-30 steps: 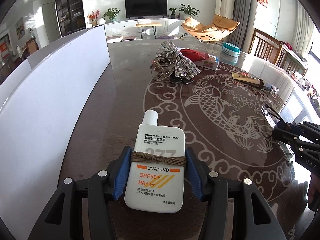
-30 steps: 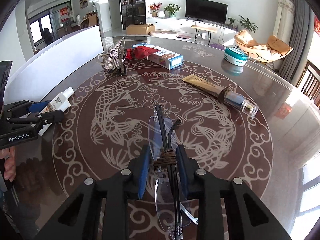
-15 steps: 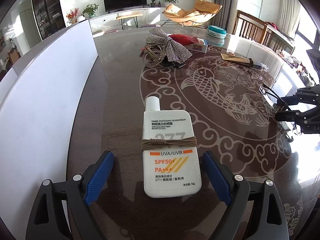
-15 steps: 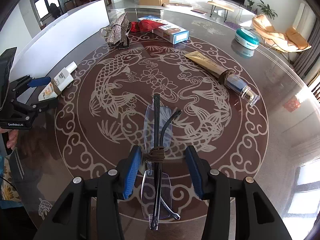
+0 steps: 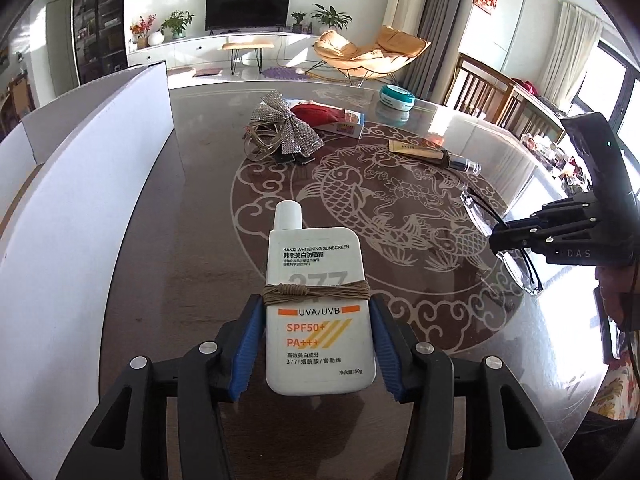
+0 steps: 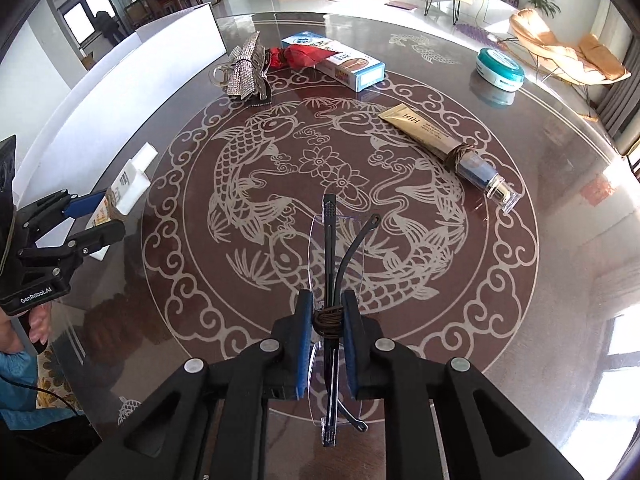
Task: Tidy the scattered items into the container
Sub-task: 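Carry the sunscreen bottle and glasses over the container with both tools, then open the left tool to drop the bottle while the right tool releases the glasses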
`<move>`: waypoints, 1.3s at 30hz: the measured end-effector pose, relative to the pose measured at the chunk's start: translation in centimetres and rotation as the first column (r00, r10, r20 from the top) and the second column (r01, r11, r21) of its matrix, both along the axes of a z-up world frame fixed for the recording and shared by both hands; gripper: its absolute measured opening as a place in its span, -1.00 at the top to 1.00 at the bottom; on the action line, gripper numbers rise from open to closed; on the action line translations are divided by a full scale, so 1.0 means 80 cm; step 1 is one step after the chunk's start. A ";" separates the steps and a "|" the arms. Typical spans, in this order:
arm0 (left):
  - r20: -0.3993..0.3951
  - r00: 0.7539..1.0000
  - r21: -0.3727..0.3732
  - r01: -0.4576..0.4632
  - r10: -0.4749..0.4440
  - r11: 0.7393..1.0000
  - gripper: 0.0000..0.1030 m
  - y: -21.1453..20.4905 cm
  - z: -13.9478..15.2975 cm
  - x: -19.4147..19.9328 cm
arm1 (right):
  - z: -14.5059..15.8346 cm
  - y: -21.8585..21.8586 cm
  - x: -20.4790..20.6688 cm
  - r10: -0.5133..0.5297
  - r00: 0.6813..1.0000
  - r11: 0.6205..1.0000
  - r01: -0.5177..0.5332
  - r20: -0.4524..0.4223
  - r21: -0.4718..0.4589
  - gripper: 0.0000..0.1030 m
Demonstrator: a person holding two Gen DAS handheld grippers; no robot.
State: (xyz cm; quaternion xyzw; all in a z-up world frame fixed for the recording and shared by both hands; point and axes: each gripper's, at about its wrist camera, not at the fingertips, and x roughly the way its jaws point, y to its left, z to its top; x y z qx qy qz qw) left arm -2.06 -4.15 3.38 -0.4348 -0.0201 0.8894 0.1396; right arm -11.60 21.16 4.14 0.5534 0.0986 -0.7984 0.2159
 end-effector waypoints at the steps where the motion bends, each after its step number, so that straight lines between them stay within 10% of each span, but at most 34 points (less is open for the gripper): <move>1: -0.019 1.000 0.016 -0.008 0.008 1.000 -0.01 -0.005 0.011 0.007 | 0.006 -0.001 0.003 -0.002 1.000 1.000 0.002 -0.009 -0.016 0.70; 11: -0.179 0.957 0.081 -0.218 0.229 0.973 -0.01 -0.170 0.131 0.085 | 0.138 -0.133 0.005 0.148 0.976 0.953 -0.184 -0.162 -0.241 0.70; 18: -0.112 0.874 -0.020 -0.479 0.474 0.878 -0.01 -0.348 0.120 0.098 | 0.196 -0.360 0.023 0.433 0.882 0.767 -0.469 -0.186 -0.438 0.70; 23: 0.021 0.838 -0.017 -0.546 0.546 0.838 0.00 -0.410 0.070 0.095 | 0.154 -0.490 0.046 0.578 0.810 0.666 -0.538 -0.099 -0.516 0.70; 29: 0.083 0.814 -0.041 -0.573 0.574 0.819 -0.03 -0.420 0.037 0.096 | 0.079 -0.545 0.074 0.646 0.763 0.703 -0.584 0.019 -0.406 0.64; 33: 0.074 0.806 -0.034 -0.586 0.587 0.809 -0.11 -0.418 0.035 0.095 | 0.067 -0.555 0.067 0.619 0.785 0.736 -0.566 0.029 -0.372 -0.36; 39: -0.024 0.813 -0.053 -0.582 0.581 0.812 -0.37 -0.387 0.058 0.108 | 0.100 -0.514 0.041 0.541 0.839 0.752 -0.516 -0.062 -0.411 -0.51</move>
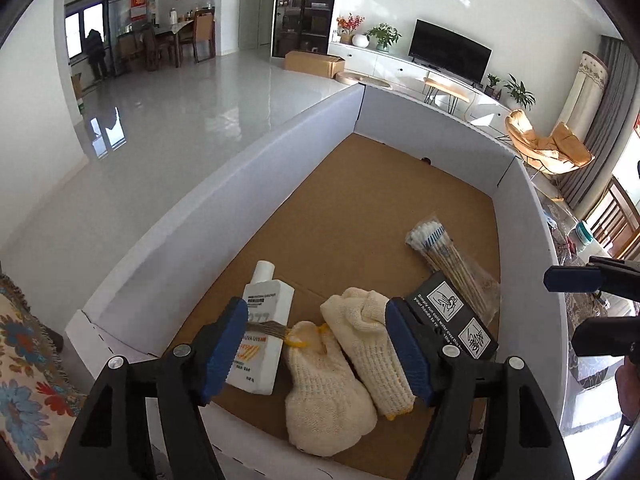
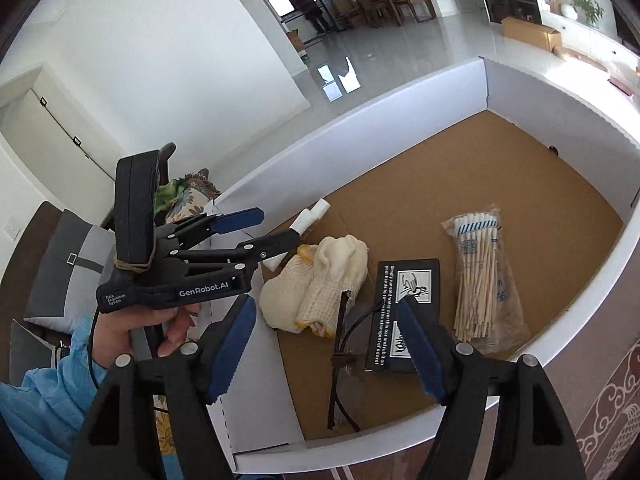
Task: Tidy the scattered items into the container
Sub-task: 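Open the left tool to drop the bottle while the right tool releases the glasses, then move both tools back over the remaining items on the table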
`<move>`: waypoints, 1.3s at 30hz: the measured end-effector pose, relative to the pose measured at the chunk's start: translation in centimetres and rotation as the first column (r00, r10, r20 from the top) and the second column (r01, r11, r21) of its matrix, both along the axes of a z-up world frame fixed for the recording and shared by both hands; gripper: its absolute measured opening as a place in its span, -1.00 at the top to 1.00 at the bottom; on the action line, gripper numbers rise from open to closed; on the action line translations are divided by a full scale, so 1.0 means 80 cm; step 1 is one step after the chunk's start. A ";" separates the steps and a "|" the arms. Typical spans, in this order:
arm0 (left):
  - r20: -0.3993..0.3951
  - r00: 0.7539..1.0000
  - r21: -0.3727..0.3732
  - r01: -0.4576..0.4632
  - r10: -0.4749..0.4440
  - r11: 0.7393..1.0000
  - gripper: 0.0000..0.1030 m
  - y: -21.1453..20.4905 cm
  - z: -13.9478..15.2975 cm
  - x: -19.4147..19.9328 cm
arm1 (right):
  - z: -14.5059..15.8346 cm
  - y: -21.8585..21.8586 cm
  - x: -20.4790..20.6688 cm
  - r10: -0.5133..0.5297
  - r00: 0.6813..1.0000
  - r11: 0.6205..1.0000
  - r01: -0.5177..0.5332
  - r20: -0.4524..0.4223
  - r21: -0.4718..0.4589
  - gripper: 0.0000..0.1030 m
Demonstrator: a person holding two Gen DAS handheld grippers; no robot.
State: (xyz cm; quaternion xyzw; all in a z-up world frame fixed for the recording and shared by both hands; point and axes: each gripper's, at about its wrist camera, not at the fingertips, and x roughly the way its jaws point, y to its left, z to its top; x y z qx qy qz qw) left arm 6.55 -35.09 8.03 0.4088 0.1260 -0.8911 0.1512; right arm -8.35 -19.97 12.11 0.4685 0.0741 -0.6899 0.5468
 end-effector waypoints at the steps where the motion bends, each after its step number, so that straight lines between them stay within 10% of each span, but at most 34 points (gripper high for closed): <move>1: -0.021 1.000 -0.010 0.012 -0.012 1.000 -0.37 0.010 0.007 0.003 | 0.002 0.018 -0.009 -0.037 0.999 0.999 0.037 -0.026 -0.006 -0.54; 5: -0.099 0.990 -0.039 0.093 -0.097 0.995 -0.40 0.057 0.041 0.012 | -0.018 0.137 -0.047 -0.306 0.943 0.951 0.309 -0.133 0.009 -0.69; 12: -0.162 0.918 -0.027 0.364 -0.363 0.931 -0.72 0.197 0.081 0.011 | -0.113 0.415 -0.047 -0.640 0.693 0.684 0.711 -0.332 0.165 -0.70; 20: -0.011 0.850 0.008 0.527 -0.527 0.850 -0.89 0.374 -0.015 -0.069 | -0.140 0.634 -0.003 -0.769 0.524 0.484 0.851 -0.365 0.204 -0.73; 28: 0.145 0.864 -0.078 0.495 -0.482 0.865 -0.89 0.457 -0.111 -0.140 | -0.147 0.642 0.011 -0.771 0.521 0.478 0.854 -0.367 0.207 -1.00; 39: 0.111 0.906 -0.068 0.417 -0.409 0.906 -1.00 0.454 -0.114 -0.202 | -0.149 0.643 0.012 -0.771 0.518 0.475 0.855 -0.370 0.208 -1.00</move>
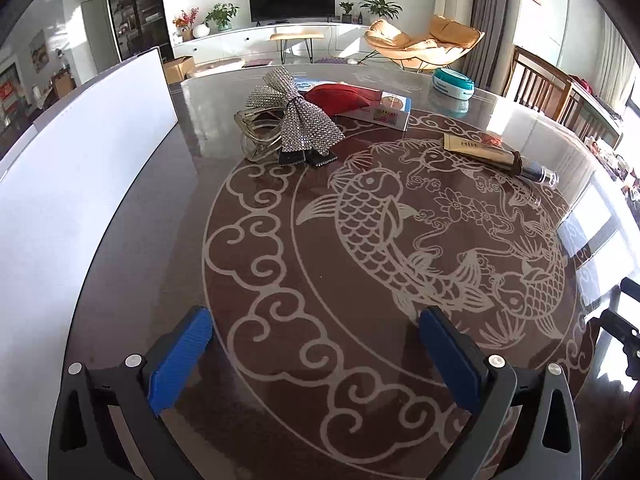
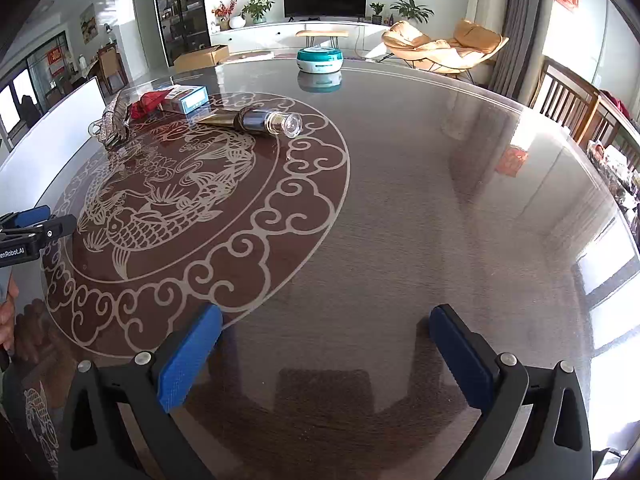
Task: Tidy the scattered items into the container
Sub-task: 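Move both tools back over the remaining items on the table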
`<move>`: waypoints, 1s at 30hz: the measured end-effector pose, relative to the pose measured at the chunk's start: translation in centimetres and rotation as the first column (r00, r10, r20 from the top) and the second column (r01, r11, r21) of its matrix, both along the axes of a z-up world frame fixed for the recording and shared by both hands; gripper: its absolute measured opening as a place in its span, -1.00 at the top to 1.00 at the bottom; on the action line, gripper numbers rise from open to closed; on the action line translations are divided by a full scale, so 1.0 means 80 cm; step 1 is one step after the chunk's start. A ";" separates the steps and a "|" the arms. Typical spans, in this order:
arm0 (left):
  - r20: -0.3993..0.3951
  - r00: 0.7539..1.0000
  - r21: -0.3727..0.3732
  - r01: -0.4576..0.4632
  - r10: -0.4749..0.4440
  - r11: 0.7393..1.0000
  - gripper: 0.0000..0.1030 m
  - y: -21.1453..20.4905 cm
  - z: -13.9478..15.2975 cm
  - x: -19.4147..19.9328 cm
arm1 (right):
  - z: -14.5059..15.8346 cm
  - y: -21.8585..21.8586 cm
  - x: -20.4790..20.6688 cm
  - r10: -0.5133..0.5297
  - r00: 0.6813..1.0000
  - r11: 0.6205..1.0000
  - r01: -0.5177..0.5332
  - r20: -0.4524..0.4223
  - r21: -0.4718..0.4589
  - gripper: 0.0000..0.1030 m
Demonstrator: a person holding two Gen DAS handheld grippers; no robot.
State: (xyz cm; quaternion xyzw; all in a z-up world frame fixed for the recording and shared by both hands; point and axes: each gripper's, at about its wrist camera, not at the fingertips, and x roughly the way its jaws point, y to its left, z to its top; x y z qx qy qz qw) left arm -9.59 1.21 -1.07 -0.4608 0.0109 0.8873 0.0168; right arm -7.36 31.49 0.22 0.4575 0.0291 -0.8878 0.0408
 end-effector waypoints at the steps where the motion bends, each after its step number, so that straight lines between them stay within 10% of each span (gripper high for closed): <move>1: -0.001 1.000 0.000 -0.008 0.008 1.000 -1.00 -0.001 0.000 -0.009 | 0.000 0.000 0.000 0.000 1.000 1.000 0.000 0.000 0.000 -1.00; 28: -0.007 0.995 -0.001 -0.101 0.101 0.995 -1.00 -0.026 -0.005 -0.183 | 0.000 -0.001 0.000 -0.001 1.000 1.000 0.001 0.000 0.000 -1.00; 30: -0.029 0.990 0.001 -0.135 0.135 0.991 -0.69 -0.031 -0.001 -0.179 | 0.000 -0.001 0.000 -0.001 1.000 1.000 0.001 0.000 0.000 -1.00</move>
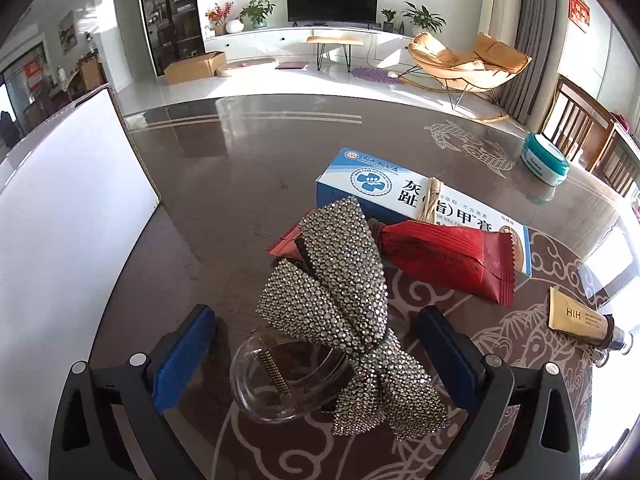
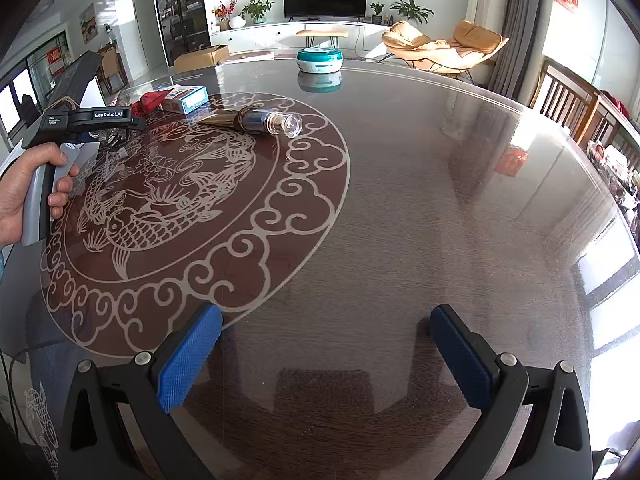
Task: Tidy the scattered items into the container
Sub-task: 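Move both tools back over the remaining items on the table, then grasp the rhinestone bow clip with the left tool while the right tool grasps the gold tube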
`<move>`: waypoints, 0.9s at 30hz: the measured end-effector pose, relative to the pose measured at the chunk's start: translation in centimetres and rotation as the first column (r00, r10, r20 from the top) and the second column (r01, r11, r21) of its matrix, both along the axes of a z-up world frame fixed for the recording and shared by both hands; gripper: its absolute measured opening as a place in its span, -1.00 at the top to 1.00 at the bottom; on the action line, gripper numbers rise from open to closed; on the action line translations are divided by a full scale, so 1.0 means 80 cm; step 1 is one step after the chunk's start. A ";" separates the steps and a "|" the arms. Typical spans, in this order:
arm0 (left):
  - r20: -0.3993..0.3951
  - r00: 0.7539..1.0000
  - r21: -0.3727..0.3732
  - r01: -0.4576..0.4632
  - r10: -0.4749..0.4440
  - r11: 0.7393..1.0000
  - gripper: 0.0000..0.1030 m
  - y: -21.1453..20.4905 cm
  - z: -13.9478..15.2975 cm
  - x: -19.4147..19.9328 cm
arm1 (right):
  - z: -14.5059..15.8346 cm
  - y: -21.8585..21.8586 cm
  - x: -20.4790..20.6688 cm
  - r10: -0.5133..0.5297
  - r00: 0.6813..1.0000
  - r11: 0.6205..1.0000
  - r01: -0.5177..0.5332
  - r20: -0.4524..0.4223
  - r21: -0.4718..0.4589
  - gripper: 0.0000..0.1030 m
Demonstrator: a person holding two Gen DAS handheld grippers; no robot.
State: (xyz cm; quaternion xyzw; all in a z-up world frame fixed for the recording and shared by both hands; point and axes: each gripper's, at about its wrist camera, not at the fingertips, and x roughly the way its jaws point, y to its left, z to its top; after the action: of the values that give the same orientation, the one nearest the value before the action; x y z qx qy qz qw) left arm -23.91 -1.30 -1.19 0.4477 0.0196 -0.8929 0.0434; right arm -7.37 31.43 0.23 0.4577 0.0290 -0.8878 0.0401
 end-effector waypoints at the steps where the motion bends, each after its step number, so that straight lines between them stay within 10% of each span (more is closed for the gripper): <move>1: -0.017 1.000 0.013 -0.013 0.013 1.000 -0.39 -0.004 0.003 0.003 | 0.000 0.000 0.000 0.000 1.000 1.000 0.000 0.000 0.000 -1.00; 2: -0.033 0.999 0.031 -0.021 0.022 0.999 -0.07 -0.010 0.005 0.007 | 0.000 0.000 0.000 0.000 1.000 1.000 0.000 0.000 0.000 -1.00; 20: -0.030 0.985 0.010 0.169 -0.169 0.985 -0.04 -0.027 0.008 0.182 | 0.000 0.000 0.000 -0.002 1.000 1.000 0.002 0.001 0.000 -1.00; 27: 0.009 0.981 0.002 0.195 -0.195 0.981 -0.85 -0.023 0.001 0.175 | 0.000 -0.004 -0.011 0.086 0.996 0.996 -0.086 0.001 -0.001 -1.00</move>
State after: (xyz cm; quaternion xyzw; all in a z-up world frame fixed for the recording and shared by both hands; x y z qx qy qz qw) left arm -9.94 -3.12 -1.14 0.4514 -0.0241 -0.8909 -0.0442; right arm -8.29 31.11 0.23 0.4563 0.0481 -0.8850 0.0788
